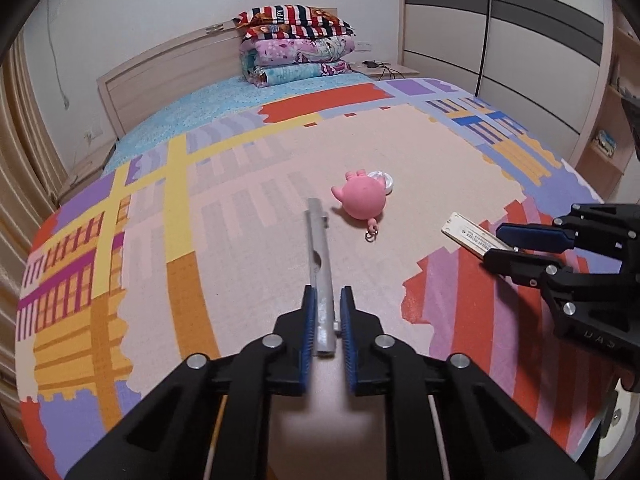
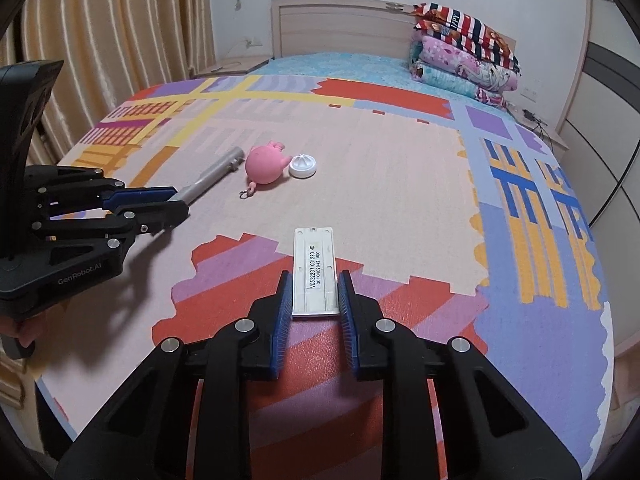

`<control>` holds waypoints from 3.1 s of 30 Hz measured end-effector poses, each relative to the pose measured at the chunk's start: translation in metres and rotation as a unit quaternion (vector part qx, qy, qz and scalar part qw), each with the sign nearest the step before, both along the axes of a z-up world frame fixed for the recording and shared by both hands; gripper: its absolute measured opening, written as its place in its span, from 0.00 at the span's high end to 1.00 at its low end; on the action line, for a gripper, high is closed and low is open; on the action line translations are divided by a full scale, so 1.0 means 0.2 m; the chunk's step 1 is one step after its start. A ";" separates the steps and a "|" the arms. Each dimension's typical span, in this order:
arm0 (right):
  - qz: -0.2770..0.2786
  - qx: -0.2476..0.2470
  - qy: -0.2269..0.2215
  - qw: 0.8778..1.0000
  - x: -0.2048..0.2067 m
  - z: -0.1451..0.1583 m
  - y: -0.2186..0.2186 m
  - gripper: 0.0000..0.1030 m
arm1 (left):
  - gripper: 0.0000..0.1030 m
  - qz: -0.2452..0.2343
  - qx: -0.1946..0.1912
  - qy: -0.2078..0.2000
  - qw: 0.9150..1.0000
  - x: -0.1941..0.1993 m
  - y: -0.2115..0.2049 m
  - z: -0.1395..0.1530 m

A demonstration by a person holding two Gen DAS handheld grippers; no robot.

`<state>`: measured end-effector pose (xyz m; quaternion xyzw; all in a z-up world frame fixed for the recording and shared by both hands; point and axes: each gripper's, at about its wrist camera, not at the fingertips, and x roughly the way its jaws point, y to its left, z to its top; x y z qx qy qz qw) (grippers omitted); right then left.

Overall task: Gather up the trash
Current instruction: 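Grasp the grey metal strip with the left tool while the right tool grasps the white test card, then carry strip and card over the bin, lower them in and open both tools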

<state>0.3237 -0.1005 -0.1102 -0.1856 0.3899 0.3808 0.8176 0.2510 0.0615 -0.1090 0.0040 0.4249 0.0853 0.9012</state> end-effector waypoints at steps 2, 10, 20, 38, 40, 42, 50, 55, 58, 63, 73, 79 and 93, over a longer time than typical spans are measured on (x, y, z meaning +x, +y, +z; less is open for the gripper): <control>0.004 0.007 0.005 1.000 -0.01 0.00 -0.01 0.78 | 0.90 -0.004 -0.003 -0.002 1.000 -0.02 -0.01 0.00; 0.015 0.026 0.005 1.000 -0.11 0.06 -0.06 0.78 | 0.90 -0.020 0.006 -0.022 1.000 -0.16 -0.08 0.07; 0.031 0.041 -0.010 0.999 -0.33 0.15 -0.16 0.78 | 0.90 -0.047 0.004 -0.051 0.998 -0.47 -0.22 0.19; 0.078 0.061 -0.004 0.995 -0.80 0.21 -0.36 0.78 | 0.90 -0.053 -0.014 -0.064 0.996 -1.03 -0.39 0.16; 0.087 0.059 0.000 0.994 -0.85 0.20 -0.38 0.78 | 0.90 -0.059 -0.020 -0.064 0.996 -1.09 -0.41 0.15; 0.097 0.055 0.004 0.994 -0.91 0.17 -0.39 0.78 | 0.90 -0.065 -0.023 -0.063 0.996 -1.15 -0.44 0.14; 0.126 0.029 0.056 0.990 -1.09 0.00 -0.43 0.78 | 0.90 -0.086 -0.052 -0.017 0.995 -1.30 -0.51 0.01; 0.123 -0.002 0.097 0.988 -1.11 -0.15 -0.43 0.78 | 0.90 -0.094 -0.078 0.040 0.992 -1.34 -0.54 -0.18; 0.122 -0.018 0.121 0.985 -1.11 -0.23 -0.41 0.78 | 0.90 -0.092 -0.089 0.069 0.989 -1.34 -0.54 -0.29; 0.123 -0.041 0.166 0.978 -1.10 -0.39 -0.37 0.78 | 0.90 -0.077 -0.118 0.113 0.984 -1.31 -0.52 -0.49; 0.103 -0.071 0.231 0.965 -1.08 -0.63 -0.30 0.77 | 0.90 -0.056 -0.117 0.173 0.976 -1.23 -0.50 -0.74; 0.112 -0.088 0.242 0.960 -1.09 -0.70 -0.26 0.77 | 0.90 -0.055 -0.098 0.178 0.978 -1.21 -0.50 -0.77; 0.113 -0.079 0.228 0.964 -1.09 -0.67 -0.26 0.61 | 0.88 -0.051 -0.086 0.167 0.981 -1.22 -0.50 -0.72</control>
